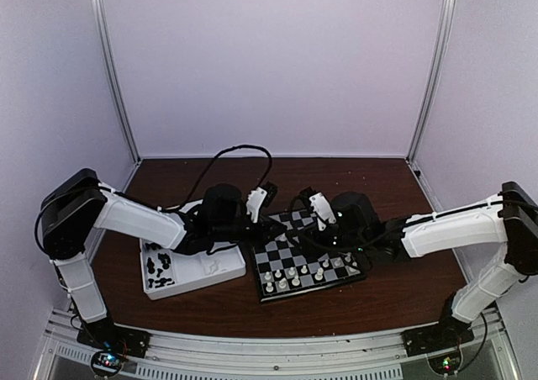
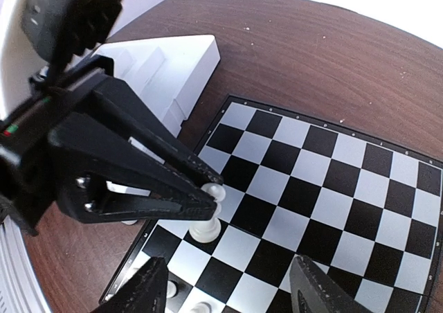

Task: Set up the chess pieces on the board
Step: Place the chess piece on the chessboard.

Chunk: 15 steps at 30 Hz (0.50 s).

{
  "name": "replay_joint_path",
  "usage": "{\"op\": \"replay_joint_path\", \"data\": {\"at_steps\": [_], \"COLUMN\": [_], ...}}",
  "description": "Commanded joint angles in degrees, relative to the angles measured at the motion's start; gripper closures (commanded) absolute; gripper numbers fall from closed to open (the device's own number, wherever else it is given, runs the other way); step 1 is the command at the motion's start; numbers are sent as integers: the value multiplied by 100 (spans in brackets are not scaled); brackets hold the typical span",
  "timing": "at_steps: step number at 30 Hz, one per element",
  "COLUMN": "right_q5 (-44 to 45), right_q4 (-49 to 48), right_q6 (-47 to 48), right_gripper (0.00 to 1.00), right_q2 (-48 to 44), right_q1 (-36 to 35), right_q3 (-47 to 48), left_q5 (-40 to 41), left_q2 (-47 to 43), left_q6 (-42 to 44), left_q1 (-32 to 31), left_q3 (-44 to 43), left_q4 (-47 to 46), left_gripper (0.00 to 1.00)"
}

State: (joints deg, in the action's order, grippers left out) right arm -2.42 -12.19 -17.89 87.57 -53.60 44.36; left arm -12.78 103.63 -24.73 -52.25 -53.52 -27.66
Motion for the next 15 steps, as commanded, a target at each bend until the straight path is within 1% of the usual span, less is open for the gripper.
{"op": "replay_joint_path", "data": {"at_steps": [1, 4, 11, 15], "right_q5": [214, 435, 660, 641], "right_q4": [74, 148, 407, 410], "right_q6": [119, 115, 22, 14], "right_gripper": [36, 36, 36, 36], "right_q2": [-525, -696, -759, -756], "right_q1": [16, 25, 34, 39], "right_q3": [-246, -345, -288, -266], "left_q5": [214, 230, 185, 227], "left_q2": [240, 411, 740, 746], "left_q6": [590, 644, 636, 661], "left_q1": [-13, -19, -21, -22], "left_q3": [-94, -67, 86, 308], "left_q4": [14, -104, -598, -974], "left_gripper": [93, 93, 91, 87]}}
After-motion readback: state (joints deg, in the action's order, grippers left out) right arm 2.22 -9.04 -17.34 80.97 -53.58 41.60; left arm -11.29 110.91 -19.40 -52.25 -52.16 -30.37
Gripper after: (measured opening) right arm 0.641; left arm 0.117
